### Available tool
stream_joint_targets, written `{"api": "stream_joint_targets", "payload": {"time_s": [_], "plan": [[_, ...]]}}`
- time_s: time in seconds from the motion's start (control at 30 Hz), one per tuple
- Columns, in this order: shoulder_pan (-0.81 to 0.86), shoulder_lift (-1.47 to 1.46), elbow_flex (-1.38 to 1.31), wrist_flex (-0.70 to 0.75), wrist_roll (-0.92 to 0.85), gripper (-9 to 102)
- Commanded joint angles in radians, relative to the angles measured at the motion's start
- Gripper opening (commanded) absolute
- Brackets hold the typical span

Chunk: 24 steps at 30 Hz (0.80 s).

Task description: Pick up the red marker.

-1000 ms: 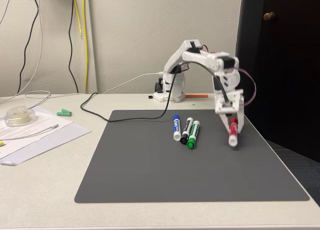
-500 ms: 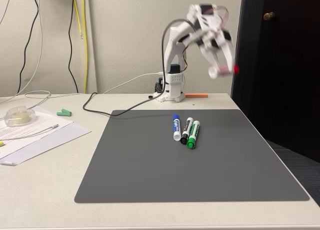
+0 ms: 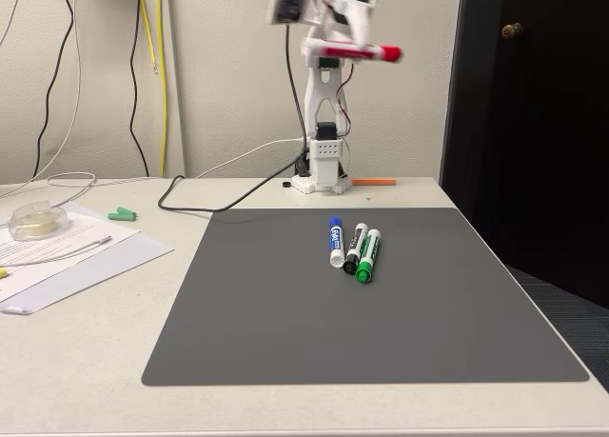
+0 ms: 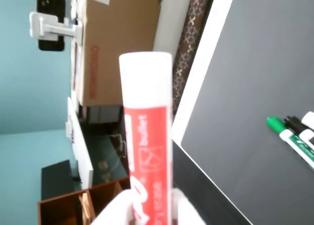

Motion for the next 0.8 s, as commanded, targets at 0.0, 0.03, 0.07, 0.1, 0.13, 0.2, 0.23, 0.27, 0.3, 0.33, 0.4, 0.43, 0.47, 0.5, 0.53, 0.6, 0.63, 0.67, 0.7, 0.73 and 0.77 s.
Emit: {"api": "stream_joint_targets", "payload": {"time_s": [0.0,0.03,0.07,0.1,0.13,0.2,0.23,0.27,0.3,0.33,0.4,0.43,0.47,0.5,0.53,0.6,0.63,0.67,0.7,0.73,0.77], "plan": [[0.043,0.115,0.069,-0.051,0.011,0],[0.043,0.160,0.129,-0.081,0.006,0],[0.043,0.213,0.210,-0.124,0.005,0],[0.043,0.270,0.291,-0.167,0.005,0],[0.048,0.330,0.380,-0.221,0.003,0],[0.058,0.411,0.499,-0.278,0.003,0],[0.061,0.428,0.528,-0.287,0.003,0],[0.063,0.445,0.557,-0.296,0.003,0],[0.063,0.469,0.598,-0.316,-0.002,0],[0.063,0.506,0.653,-0.348,-0.003,0],[0.064,0.600,0.790,-0.433,-0.011,0],[0.066,0.646,0.861,-0.477,-0.011,0],[0.067,0.684,0.920,-0.511,-0.011,0],[0.069,0.715,0.966,-0.537,-0.008,0],[0.071,0.736,1.008,-0.558,-0.006,0],[0.071,0.782,1.089,-0.600,-0.005,0],[0.071,0.808,1.134,-0.626,-0.005,0],[0.071,0.839,1.181,-0.655,-0.005,0],[0.071,0.870,1.223,-0.680,-0.005,0],[0.072,0.894,1.259,-0.701,-0.005,0],[0.075,0.916,1.287,-0.718,-0.005,0]]}}
